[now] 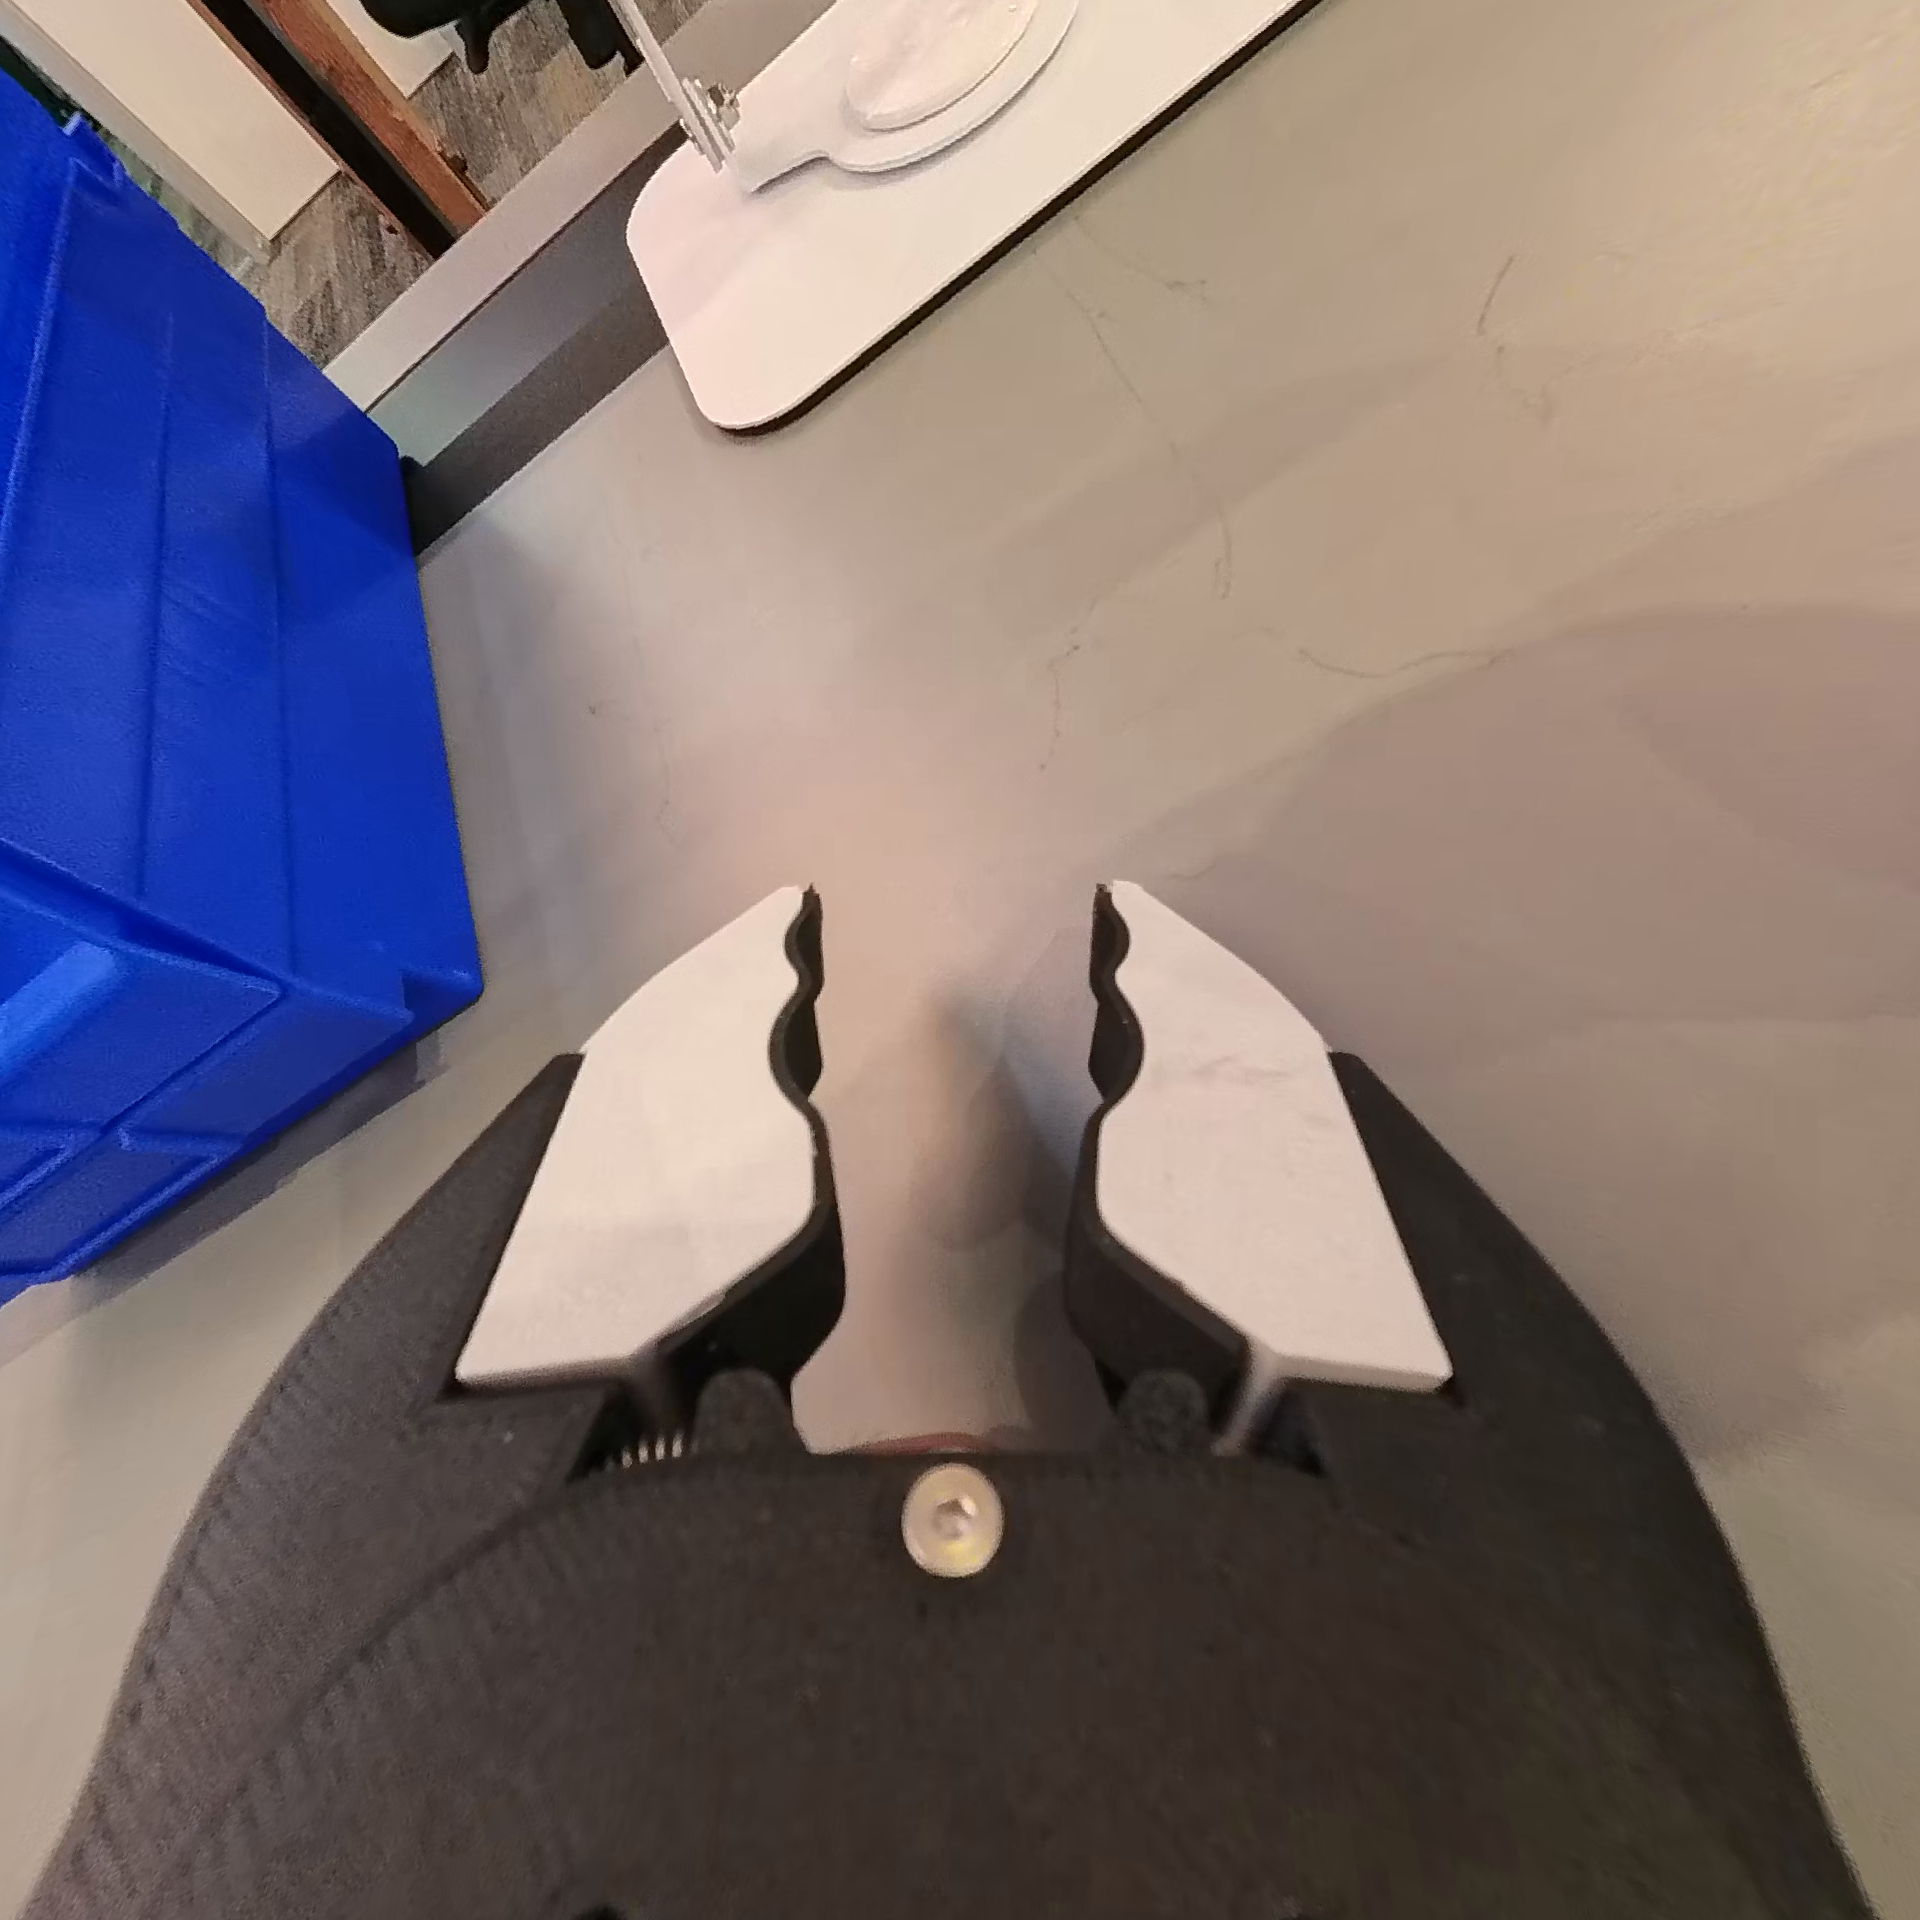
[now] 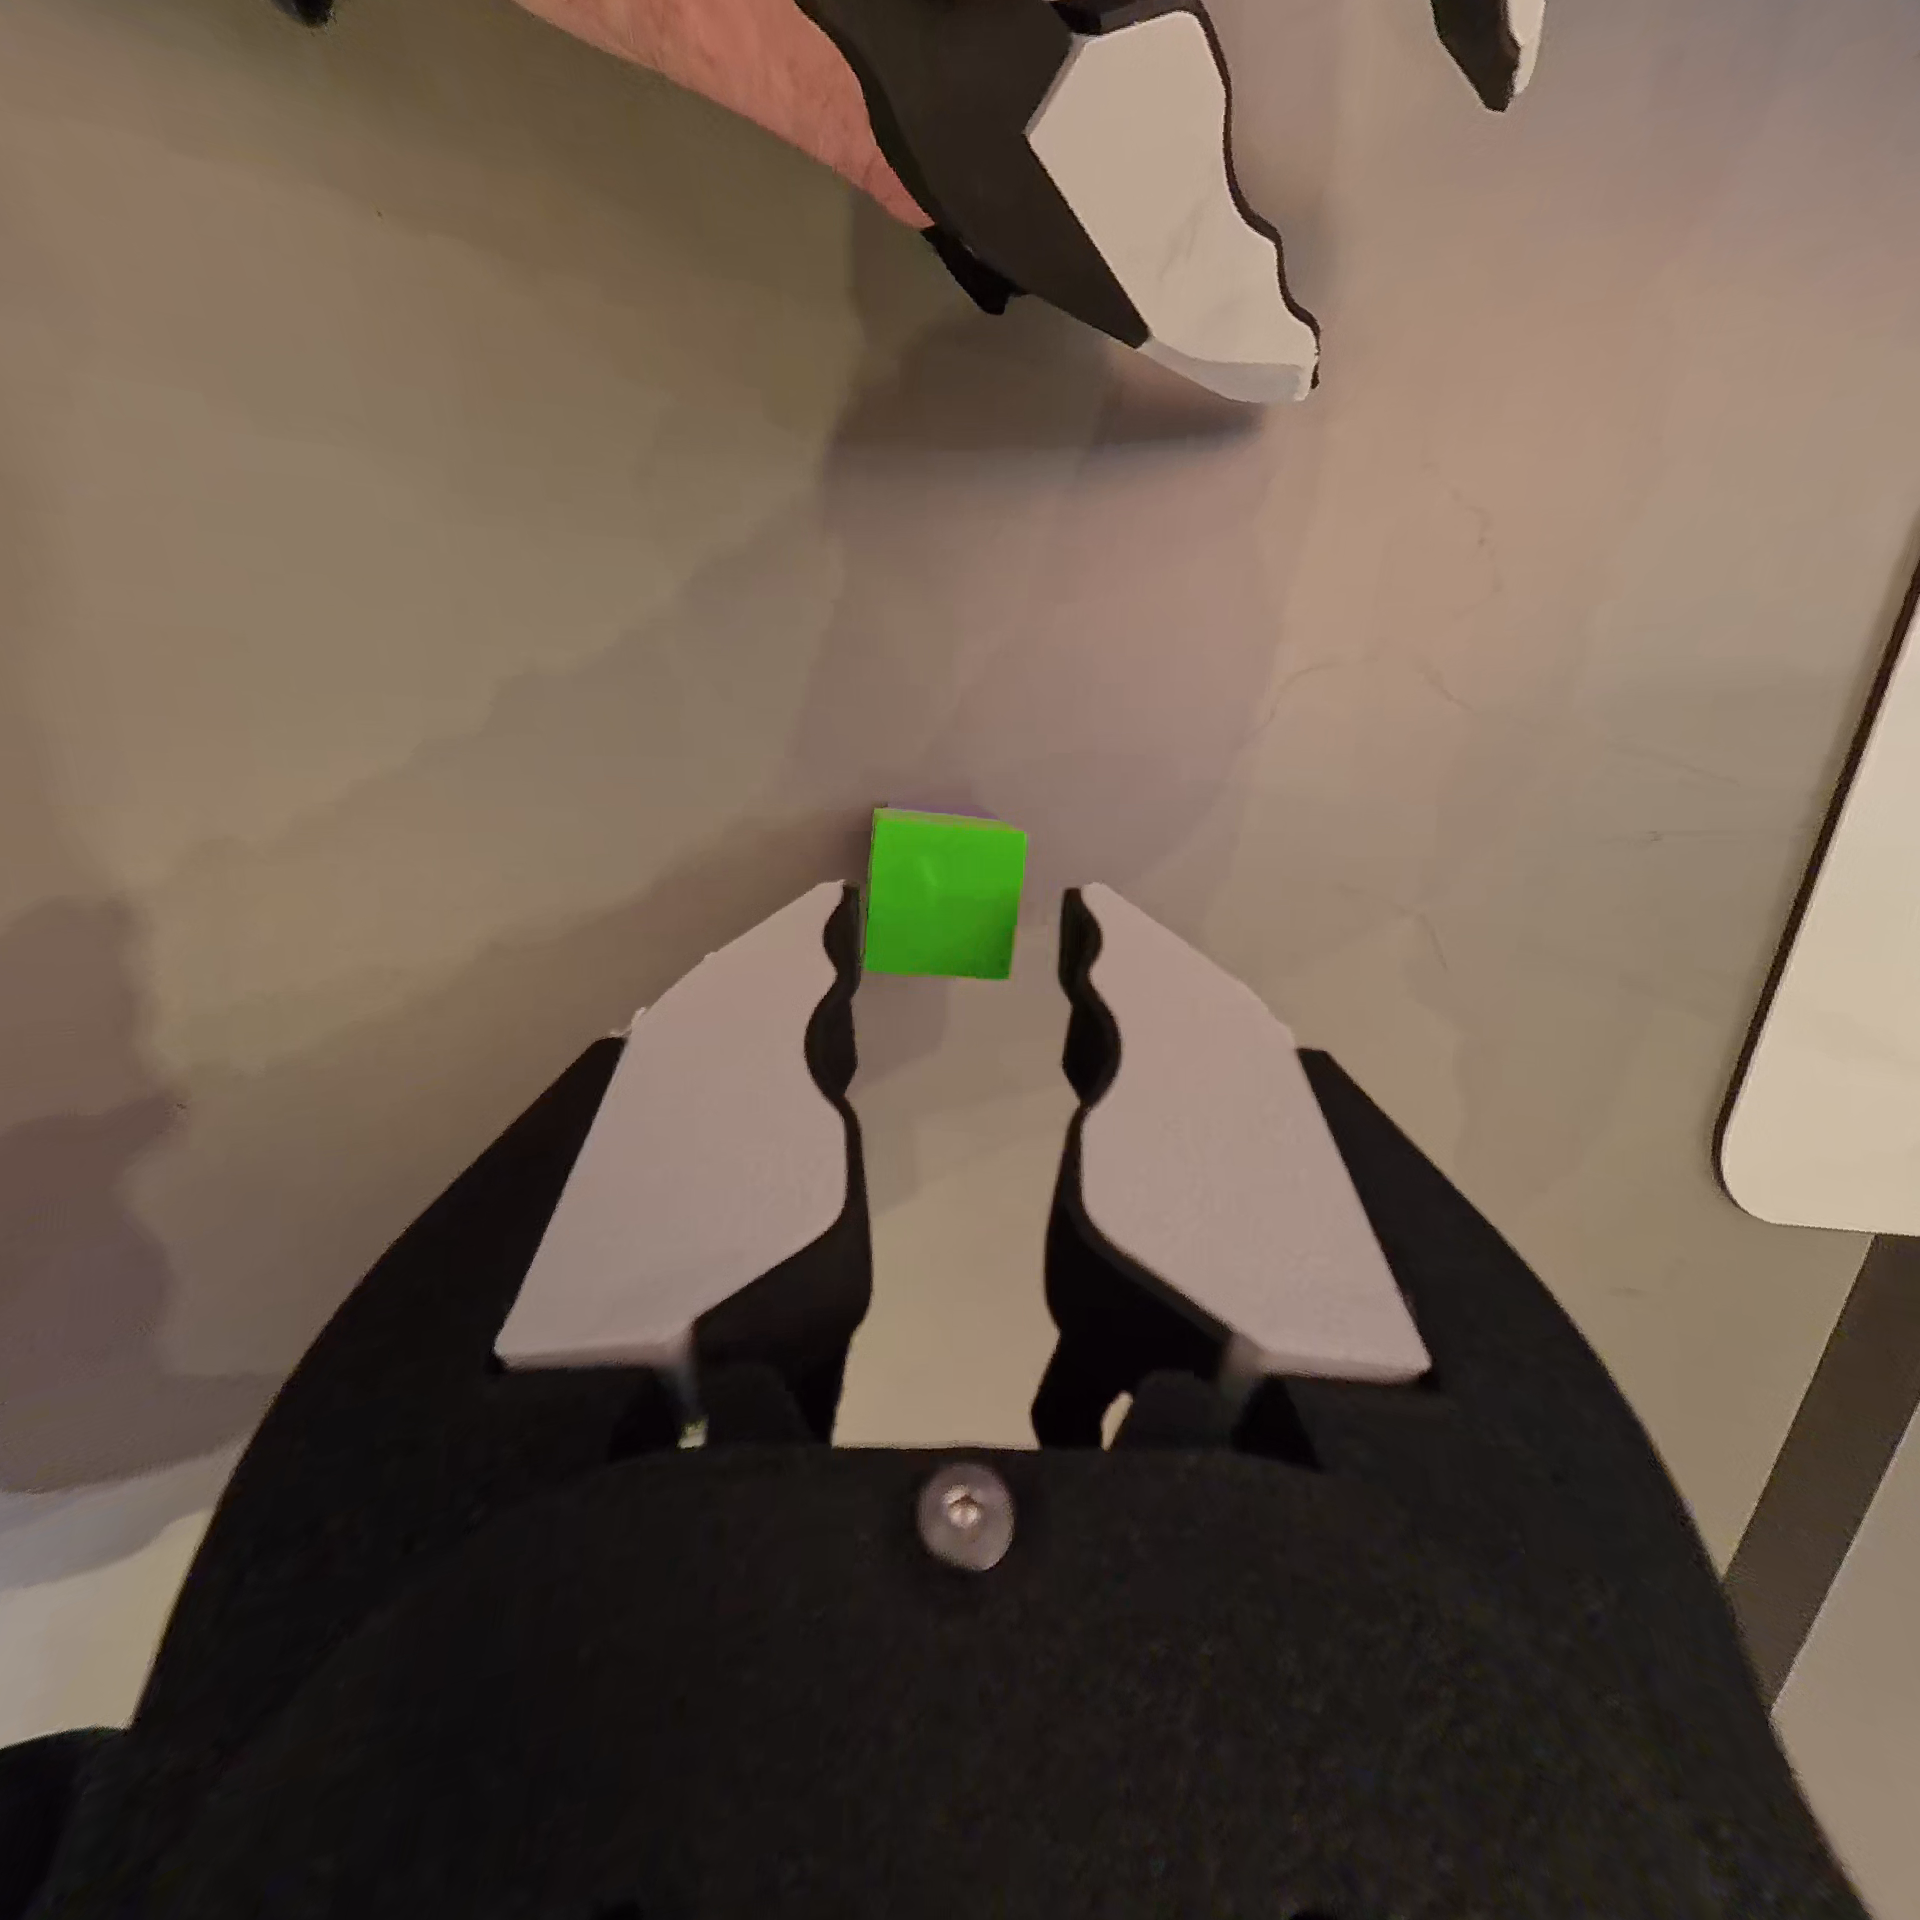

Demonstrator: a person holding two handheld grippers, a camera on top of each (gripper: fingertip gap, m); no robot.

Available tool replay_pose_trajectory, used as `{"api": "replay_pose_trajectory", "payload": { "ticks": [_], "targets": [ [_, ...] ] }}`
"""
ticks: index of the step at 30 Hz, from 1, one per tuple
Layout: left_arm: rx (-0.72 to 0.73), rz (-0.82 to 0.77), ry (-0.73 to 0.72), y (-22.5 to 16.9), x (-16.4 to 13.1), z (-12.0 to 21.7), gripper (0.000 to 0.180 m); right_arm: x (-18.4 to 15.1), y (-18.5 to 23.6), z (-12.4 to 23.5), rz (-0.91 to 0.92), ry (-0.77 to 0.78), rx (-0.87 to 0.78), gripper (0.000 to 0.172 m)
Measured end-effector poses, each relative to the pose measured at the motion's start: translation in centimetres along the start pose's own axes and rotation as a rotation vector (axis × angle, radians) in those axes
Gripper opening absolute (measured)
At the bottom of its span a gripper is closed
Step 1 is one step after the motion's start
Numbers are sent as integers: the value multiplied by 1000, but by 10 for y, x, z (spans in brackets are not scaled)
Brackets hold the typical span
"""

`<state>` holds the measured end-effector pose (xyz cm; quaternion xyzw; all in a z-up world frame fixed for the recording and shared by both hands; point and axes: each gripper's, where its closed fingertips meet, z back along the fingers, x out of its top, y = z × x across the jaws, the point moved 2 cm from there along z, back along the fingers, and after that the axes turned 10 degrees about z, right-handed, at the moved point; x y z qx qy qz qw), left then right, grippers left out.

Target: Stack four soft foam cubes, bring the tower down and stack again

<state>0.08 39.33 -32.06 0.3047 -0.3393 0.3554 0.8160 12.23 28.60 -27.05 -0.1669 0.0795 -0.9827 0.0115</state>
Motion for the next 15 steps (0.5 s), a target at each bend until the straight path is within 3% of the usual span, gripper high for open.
{"api": "replay_pose_trajectory", "payload": {
  "ticks": [8,15],
  "targets": [
    [2,-6,-4,0,0,0,49,-16,-8,37,-110,-79,-117,41],
    [16,-17,-11,0,1,1,49,-124,-17,91,-462,-10,-366,40]
  ]
}}
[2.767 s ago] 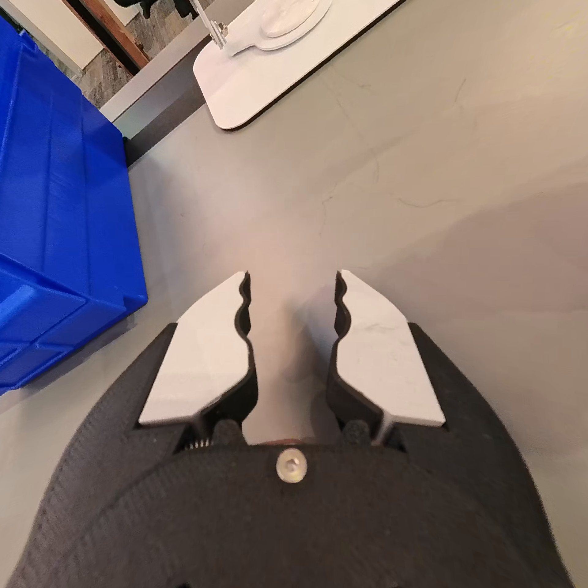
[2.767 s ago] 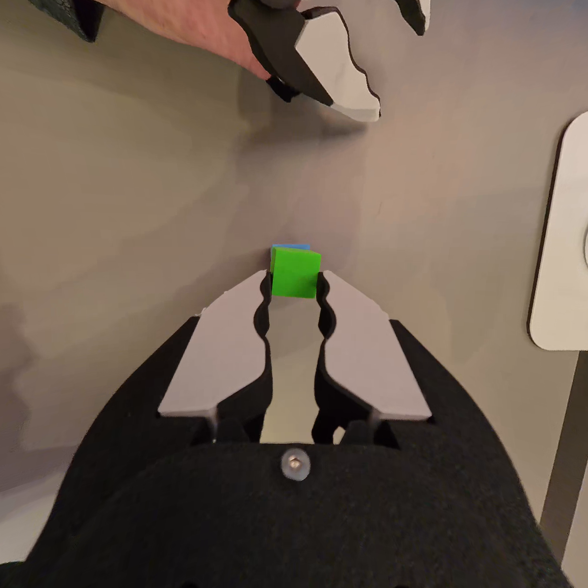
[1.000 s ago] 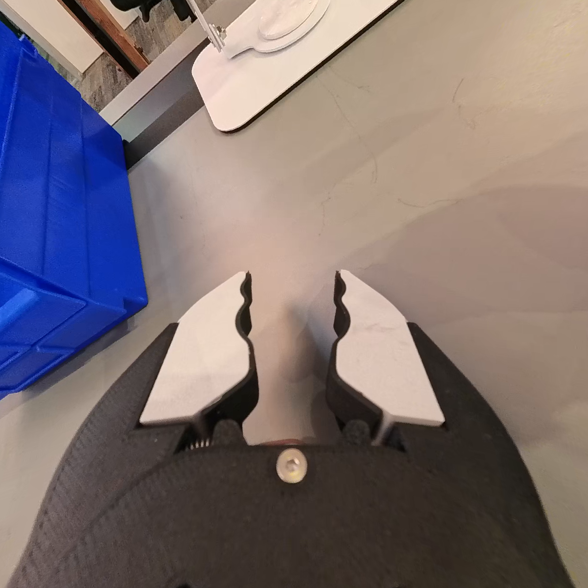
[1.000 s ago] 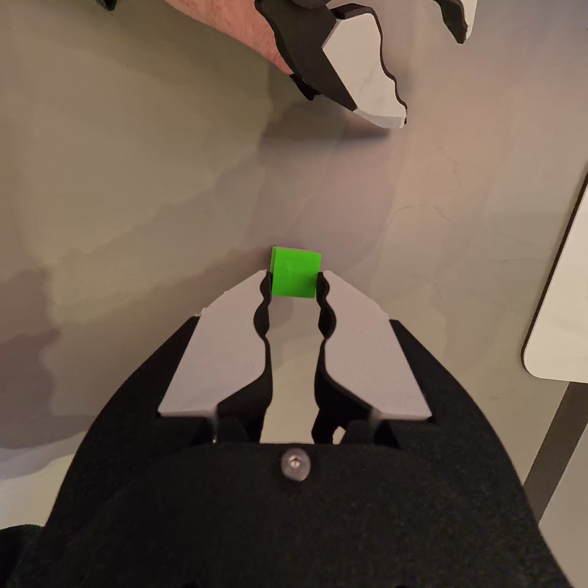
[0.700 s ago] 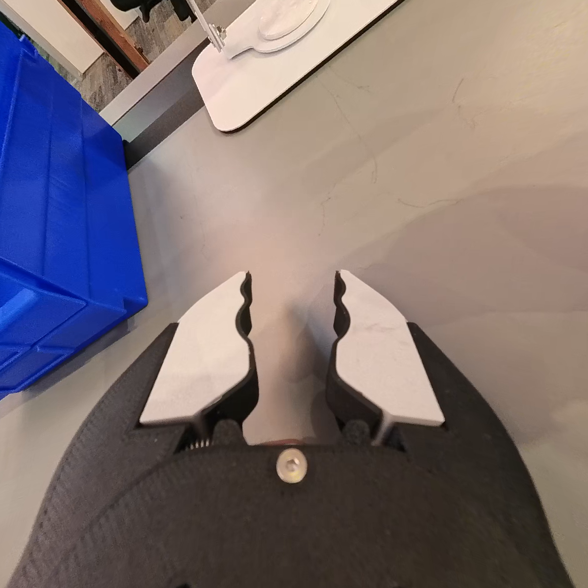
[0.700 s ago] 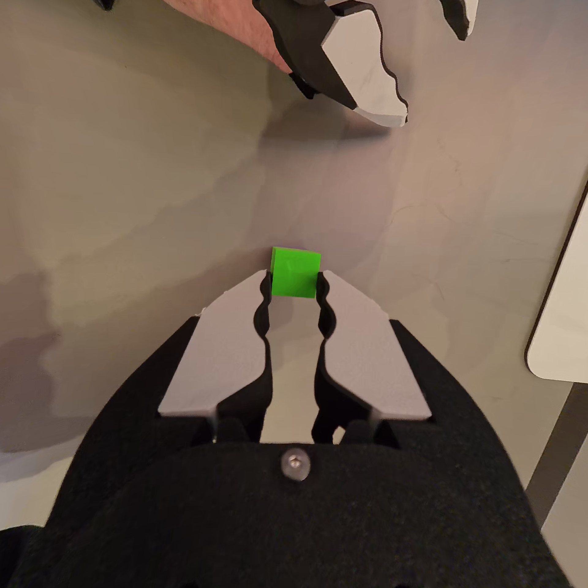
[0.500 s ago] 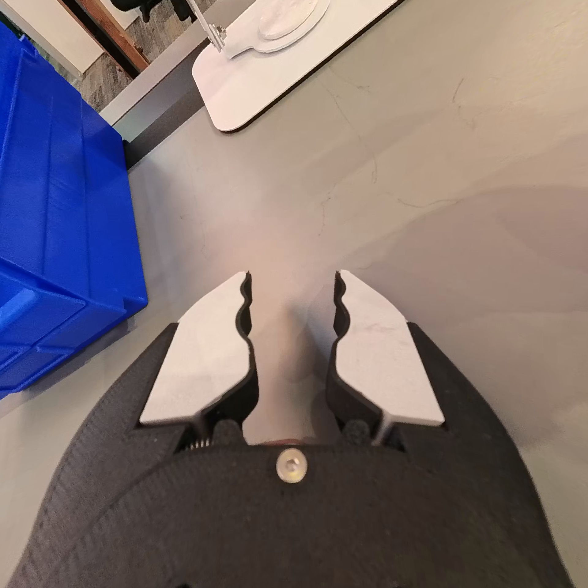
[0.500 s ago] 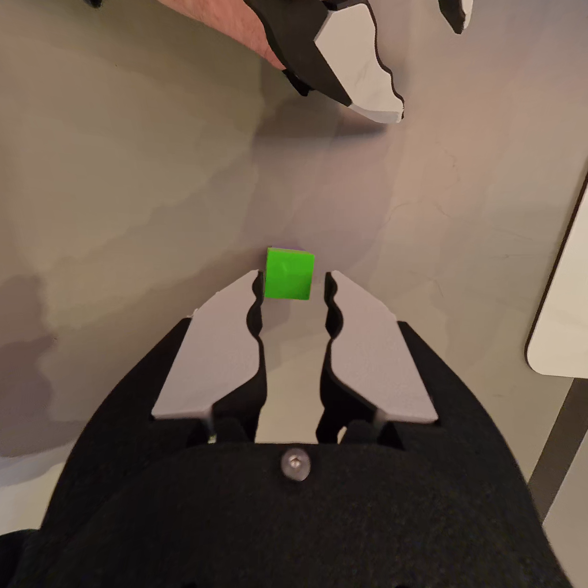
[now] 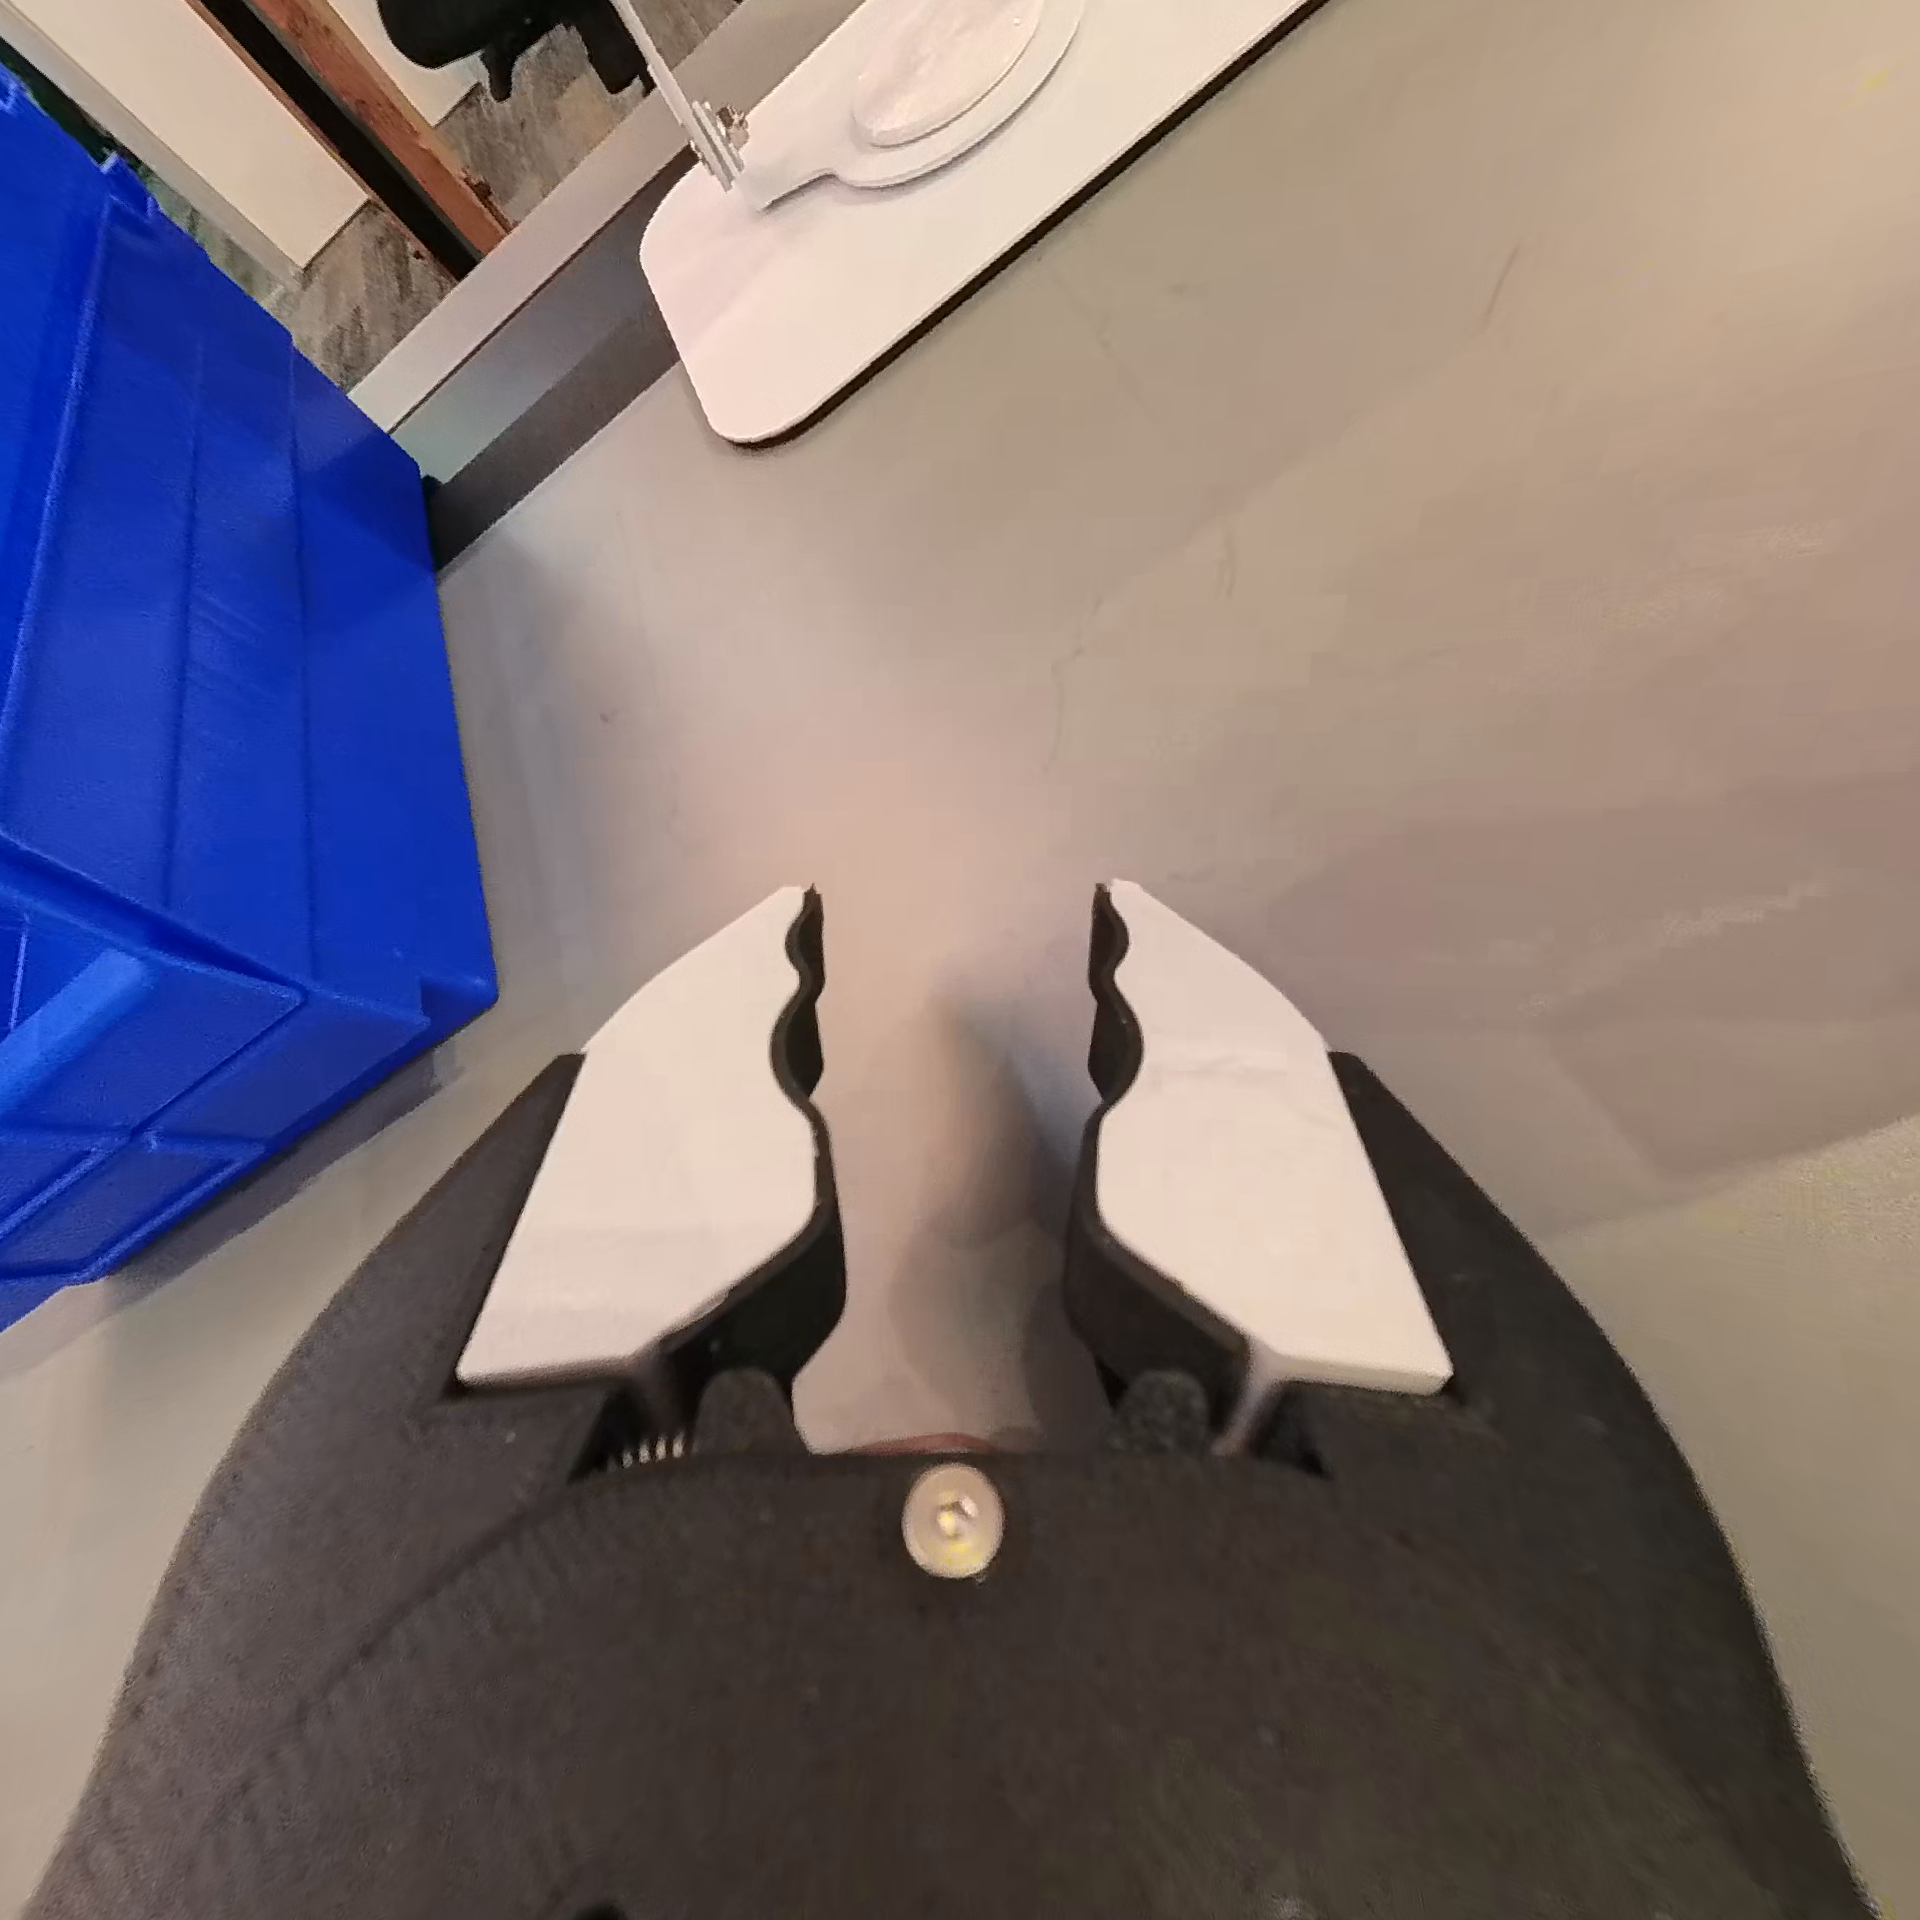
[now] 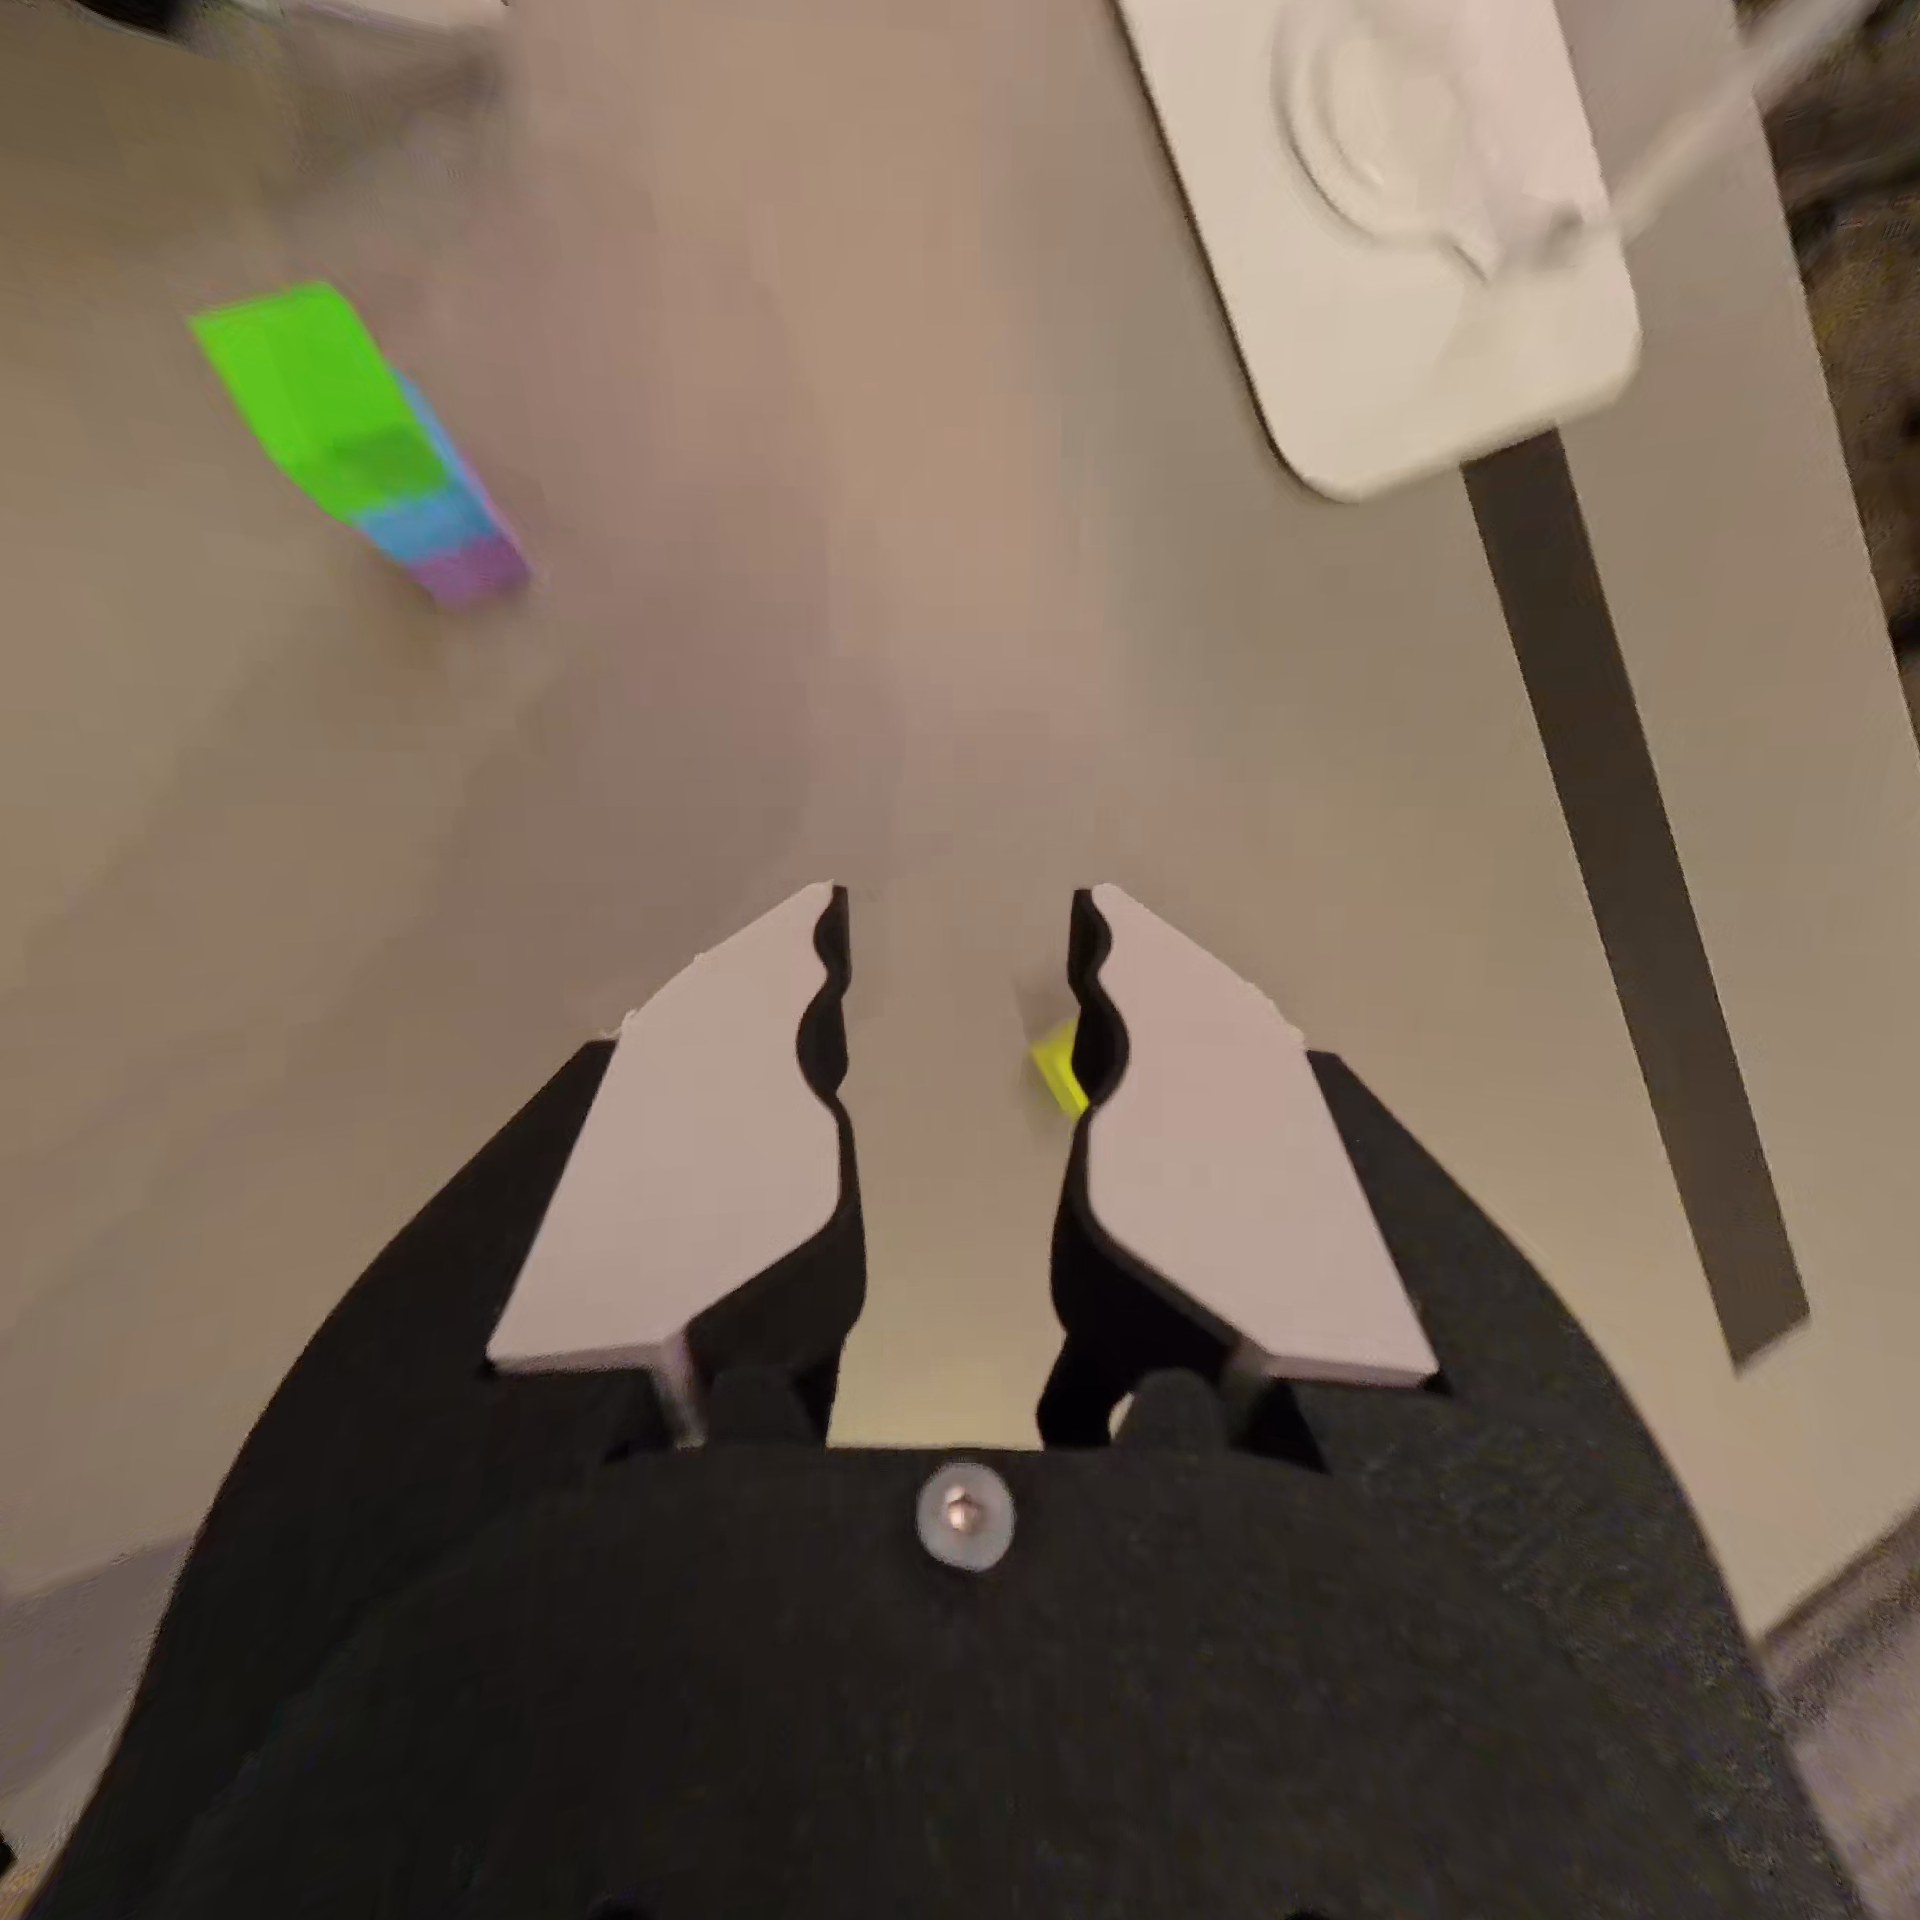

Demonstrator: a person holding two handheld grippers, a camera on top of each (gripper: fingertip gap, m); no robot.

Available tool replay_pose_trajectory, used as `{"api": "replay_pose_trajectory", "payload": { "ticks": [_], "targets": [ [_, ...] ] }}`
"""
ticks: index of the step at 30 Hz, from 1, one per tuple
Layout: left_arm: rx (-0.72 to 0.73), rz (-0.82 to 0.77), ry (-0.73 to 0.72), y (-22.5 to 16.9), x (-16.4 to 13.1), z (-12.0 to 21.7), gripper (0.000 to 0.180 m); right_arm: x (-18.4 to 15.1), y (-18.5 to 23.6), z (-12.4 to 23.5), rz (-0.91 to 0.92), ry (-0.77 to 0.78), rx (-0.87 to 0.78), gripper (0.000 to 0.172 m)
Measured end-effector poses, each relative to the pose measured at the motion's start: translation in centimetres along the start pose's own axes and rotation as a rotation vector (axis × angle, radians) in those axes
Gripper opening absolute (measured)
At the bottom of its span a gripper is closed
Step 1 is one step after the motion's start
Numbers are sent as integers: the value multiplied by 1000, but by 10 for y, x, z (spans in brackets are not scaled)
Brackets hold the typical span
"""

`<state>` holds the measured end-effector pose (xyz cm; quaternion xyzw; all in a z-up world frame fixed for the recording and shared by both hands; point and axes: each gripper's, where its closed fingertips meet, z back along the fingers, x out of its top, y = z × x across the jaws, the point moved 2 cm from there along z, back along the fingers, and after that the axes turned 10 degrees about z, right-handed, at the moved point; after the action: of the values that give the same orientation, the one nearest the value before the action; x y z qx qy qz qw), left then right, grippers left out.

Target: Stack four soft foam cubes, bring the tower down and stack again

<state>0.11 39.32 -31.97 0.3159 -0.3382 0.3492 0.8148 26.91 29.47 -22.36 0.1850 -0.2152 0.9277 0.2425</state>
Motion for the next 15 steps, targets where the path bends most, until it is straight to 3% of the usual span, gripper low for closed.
{"api": "replay_pose_trajectory", "payload": {
  "ticks": [6,10,15],
  "targets": [
    [21,-20,-9,0,1,0,47,-88,-29,17,-179,117,-114,43],
    [33,-37,-16,-1,1,1,44,-100,-29,1,-284,96,-77,48],
    [47,-47,-20,-1,2,1,43,-92,-24,-30,-431,134,-59,48]
  ]
}}
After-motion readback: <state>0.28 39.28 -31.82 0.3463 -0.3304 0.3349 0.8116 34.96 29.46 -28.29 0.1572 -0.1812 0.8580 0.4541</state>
